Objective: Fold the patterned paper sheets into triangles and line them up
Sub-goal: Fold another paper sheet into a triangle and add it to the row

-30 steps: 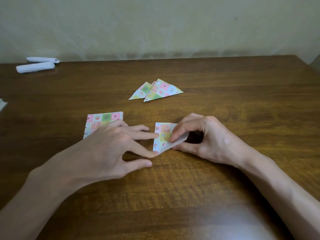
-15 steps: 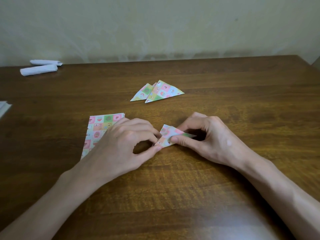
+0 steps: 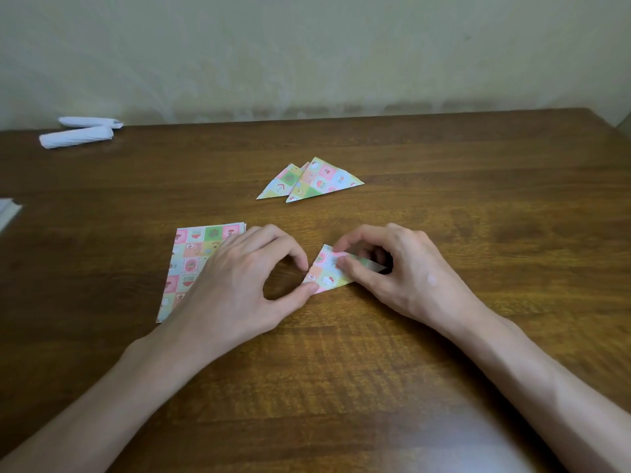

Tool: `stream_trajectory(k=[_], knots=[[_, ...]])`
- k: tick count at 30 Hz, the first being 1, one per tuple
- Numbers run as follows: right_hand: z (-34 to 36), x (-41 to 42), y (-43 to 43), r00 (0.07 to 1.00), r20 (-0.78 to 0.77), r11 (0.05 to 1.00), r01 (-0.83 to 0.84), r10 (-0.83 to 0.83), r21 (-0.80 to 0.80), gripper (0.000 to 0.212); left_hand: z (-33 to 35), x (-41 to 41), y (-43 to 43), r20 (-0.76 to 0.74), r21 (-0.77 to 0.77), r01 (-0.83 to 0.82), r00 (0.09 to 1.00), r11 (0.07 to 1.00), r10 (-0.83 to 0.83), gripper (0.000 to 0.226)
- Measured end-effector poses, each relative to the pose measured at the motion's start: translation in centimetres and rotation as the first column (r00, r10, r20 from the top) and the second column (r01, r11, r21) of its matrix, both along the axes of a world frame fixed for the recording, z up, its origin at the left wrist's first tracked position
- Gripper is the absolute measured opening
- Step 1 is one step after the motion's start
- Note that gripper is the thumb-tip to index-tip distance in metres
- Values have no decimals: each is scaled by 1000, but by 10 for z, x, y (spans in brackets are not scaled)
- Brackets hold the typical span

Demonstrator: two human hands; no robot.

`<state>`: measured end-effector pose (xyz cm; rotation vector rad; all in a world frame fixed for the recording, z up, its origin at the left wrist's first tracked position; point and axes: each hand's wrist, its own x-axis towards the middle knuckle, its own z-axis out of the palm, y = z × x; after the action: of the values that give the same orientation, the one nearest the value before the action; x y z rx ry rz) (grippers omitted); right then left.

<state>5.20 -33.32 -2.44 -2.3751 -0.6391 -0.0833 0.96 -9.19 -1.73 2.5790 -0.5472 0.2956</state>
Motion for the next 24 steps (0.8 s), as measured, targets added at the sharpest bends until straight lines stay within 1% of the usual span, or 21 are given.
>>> stream_trajectory(k=[6,17,24], knots=[[2,0,0,1000,-10,1000,2,-2,4,13,1,1,2,-35,13,48,998,999,-47,28],[3,-1,3,999,-22,1000,24,-24,-6,14,2,2,3,-72,-22,46,996,999,-48,29],[3,-2,4,1000,-27,1000,14,-14,-16,15,-1,6,6,-74,-6,57,996,998,-57,32]])
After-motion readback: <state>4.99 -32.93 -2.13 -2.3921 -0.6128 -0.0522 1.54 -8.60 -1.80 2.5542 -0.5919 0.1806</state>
